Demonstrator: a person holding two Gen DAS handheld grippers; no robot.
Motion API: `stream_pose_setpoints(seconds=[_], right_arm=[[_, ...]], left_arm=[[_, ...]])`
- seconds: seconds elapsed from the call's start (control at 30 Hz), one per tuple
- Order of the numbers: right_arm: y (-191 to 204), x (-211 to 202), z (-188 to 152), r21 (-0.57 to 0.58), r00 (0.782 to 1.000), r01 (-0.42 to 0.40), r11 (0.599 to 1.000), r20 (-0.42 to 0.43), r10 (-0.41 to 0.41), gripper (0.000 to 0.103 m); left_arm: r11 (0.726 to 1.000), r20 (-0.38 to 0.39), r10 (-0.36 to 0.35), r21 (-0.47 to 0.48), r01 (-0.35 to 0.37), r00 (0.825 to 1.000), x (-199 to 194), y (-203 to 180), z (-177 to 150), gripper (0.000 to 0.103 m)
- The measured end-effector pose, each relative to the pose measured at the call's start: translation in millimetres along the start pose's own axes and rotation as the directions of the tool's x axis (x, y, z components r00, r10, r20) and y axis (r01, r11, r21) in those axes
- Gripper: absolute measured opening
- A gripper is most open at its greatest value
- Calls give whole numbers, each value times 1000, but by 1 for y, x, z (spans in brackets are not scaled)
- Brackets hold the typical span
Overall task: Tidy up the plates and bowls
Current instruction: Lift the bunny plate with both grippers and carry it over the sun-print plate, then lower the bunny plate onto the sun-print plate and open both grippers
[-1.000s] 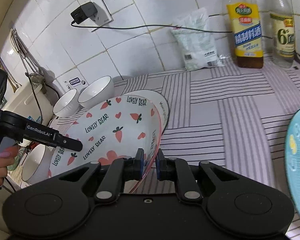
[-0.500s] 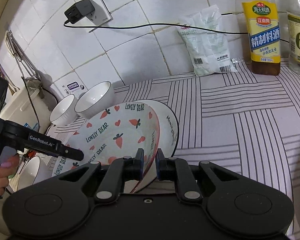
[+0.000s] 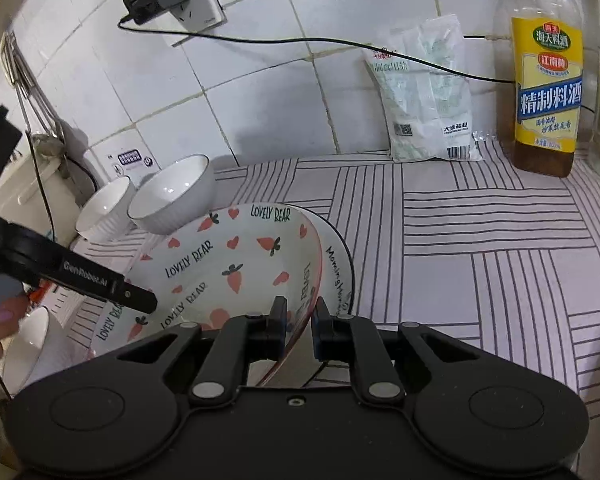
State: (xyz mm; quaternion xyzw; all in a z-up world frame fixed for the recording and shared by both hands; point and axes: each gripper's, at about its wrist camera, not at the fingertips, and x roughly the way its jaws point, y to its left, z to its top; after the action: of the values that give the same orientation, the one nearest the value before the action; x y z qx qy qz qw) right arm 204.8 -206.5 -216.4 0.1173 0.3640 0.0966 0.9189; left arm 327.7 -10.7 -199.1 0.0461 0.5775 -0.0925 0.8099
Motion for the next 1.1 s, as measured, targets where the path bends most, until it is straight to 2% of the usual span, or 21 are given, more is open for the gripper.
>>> stream_pose_setpoints(seconds=[0.2, 0.27, 0.33, 0.43, 0.5, 0.73, 0.87, 0.97, 1.03, 1.1], right_arm=[[3, 4, 2, -52, 999, 46, 998, -13, -47, 19], [7, 4, 3, -65, 998, 59, 996, -26, -60, 23], [16, 5, 2, -107, 995, 94, 990, -29, -98, 27], [37, 9, -1, -220, 983, 168, 961, -29, -179, 36], [46, 11, -2, -263, 973, 215, 941, -28, -230, 38], [48, 14, -2, -263, 965, 248, 932, -12, -260, 40], [51, 16, -4, -279, 960, 269, 922, 3, -279, 40], [57, 23, -10, -340, 939, 326, 882, 12, -343, 39], [63, 26, -19, -378, 927, 361, 853, 47, -371, 40], [64, 25, -21, -372, 925, 371, 851, 65, -375, 42]], left_arm=[[1000, 15, 15, 0, -15, 1000, 4, -5, -1, 31], [1000, 26, 25, -6, -25, 999, 4, -5, -3, 31], [999, 33, 34, -1, -34, 999, 4, -6, -2, 31], [999, 37, 43, 11, -43, 998, 4, -9, -2, 31], [998, 43, 52, 17, -53, 998, 4, -10, -3, 31], [998, 36, 58, 6, -58, 998, 5, -10, -3, 31], [996, 27, 84, 12, -85, 996, 6, -15, -2, 31], [994, 30, 107, 23, -108, 994, 7, -20, -4, 32], [993, 34, 114, 28, -115, 993, 7, -21, -4, 32], [993, 32, 113, 27, -114, 993, 7, -21, -4, 32]])
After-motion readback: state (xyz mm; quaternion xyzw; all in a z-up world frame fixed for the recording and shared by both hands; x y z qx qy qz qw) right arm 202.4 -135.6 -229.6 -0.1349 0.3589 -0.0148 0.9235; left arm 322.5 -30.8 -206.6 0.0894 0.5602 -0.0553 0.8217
